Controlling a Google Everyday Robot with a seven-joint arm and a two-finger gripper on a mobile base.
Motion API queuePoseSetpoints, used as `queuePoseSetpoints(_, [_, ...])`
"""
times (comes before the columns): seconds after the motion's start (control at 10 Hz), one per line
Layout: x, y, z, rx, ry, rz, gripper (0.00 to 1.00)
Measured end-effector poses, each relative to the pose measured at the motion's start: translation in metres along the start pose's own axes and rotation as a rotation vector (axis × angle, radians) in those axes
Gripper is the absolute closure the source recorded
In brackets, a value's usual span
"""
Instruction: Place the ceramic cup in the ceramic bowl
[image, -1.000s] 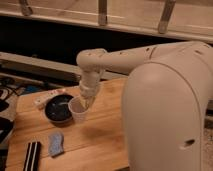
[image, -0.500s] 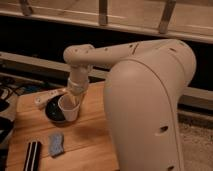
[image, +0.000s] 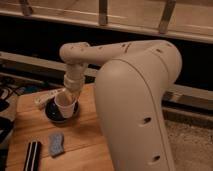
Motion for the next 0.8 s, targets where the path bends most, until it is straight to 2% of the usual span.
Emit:
queuePoseSetpoints(0.3, [-0.008, -0.004, 0.005, -0.003, 0.001, -0.025, 0.97])
queuePoseSetpoints(0.5, [-0.008, -0.003, 0.012, -0.006, 0.010, -0.025, 0.81])
queuePoseSetpoints(0.6, [-0.009, -0.003, 0.013, -0.009, 0.009, -0.024, 0.69])
queuePoseSetpoints(0.8, [-0.009, -0.005, 0.015, -0.011, 0.011, -0.021, 0.51])
